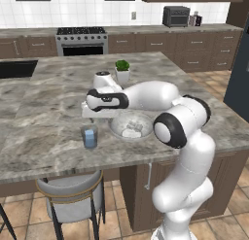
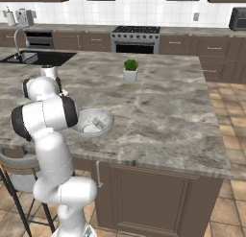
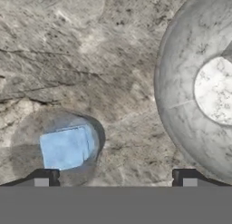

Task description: There are four ice cubes in the ice bowl. Place two ice cubes in each glass of water.

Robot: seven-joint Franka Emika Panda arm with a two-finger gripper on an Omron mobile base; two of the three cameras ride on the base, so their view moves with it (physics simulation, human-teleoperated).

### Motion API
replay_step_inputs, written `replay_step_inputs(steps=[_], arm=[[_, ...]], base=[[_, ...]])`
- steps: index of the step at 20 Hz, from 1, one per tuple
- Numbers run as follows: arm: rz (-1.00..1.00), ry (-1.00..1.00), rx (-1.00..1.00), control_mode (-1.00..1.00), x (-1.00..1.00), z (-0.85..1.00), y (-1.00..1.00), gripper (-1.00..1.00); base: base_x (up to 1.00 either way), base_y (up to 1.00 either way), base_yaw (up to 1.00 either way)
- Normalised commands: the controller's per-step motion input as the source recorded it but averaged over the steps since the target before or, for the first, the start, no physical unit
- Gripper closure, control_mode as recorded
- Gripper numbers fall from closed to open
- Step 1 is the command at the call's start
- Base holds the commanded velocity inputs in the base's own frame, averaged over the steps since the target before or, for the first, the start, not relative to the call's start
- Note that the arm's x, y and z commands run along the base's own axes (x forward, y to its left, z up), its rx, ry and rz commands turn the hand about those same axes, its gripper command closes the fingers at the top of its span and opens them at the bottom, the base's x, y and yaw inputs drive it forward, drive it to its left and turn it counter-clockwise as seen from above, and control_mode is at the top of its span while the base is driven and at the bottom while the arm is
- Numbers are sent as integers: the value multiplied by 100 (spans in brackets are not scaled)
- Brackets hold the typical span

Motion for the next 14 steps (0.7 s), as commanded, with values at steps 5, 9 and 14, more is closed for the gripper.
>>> replay_step_inputs(steps=[5, 9, 14], arm=[[0, 10, 7, -100, -52, -5, -100, -100], [18, 0, 0, -100, -16, -4, -98, -100], [31, 7, -5, -100, 13, 11, -44, -100]], base=[[0, 0, 0], [0, 0, 0], [0, 0, 0]])
